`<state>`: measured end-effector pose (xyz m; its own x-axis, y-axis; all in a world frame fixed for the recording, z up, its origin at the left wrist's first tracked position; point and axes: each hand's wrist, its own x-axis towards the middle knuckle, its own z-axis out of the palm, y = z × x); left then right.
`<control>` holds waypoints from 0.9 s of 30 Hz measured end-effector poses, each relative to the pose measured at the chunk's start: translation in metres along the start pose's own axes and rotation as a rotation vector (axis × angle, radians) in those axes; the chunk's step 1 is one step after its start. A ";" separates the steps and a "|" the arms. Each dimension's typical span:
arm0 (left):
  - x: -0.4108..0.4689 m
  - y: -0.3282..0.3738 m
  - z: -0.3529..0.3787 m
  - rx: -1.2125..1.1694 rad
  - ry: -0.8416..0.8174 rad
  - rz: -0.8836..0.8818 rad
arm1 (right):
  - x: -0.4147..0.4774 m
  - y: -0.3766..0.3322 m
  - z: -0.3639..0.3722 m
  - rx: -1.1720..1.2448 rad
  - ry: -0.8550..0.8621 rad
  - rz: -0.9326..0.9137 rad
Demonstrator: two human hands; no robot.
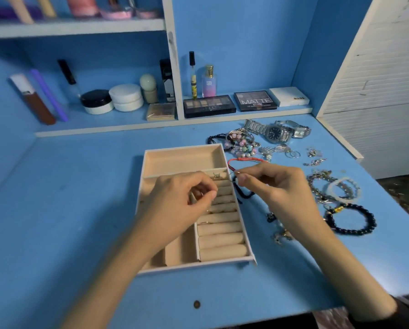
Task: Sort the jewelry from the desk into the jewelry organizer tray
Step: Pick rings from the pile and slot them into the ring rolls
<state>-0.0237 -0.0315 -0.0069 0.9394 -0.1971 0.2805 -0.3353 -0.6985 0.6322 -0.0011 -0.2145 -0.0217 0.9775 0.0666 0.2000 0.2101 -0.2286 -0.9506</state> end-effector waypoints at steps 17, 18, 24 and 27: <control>-0.020 0.000 0.009 0.237 0.010 0.276 | -0.012 0.006 0.003 0.019 0.086 -0.035; -0.020 0.000 0.009 0.268 0.008 0.308 | -0.012 0.006 0.003 0.015 0.084 -0.037; -0.025 0.000 0.009 0.357 -0.031 0.401 | -0.013 0.007 0.003 0.006 0.080 -0.048; -0.025 -0.003 0.008 0.293 -0.054 0.363 | -0.013 0.007 0.003 0.003 0.081 -0.052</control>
<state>-0.0459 -0.0300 -0.0216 0.7698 -0.4951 0.4028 -0.6163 -0.7408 0.2674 -0.0124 -0.2135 -0.0314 0.9636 -0.0007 0.2674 0.2605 -0.2242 -0.9391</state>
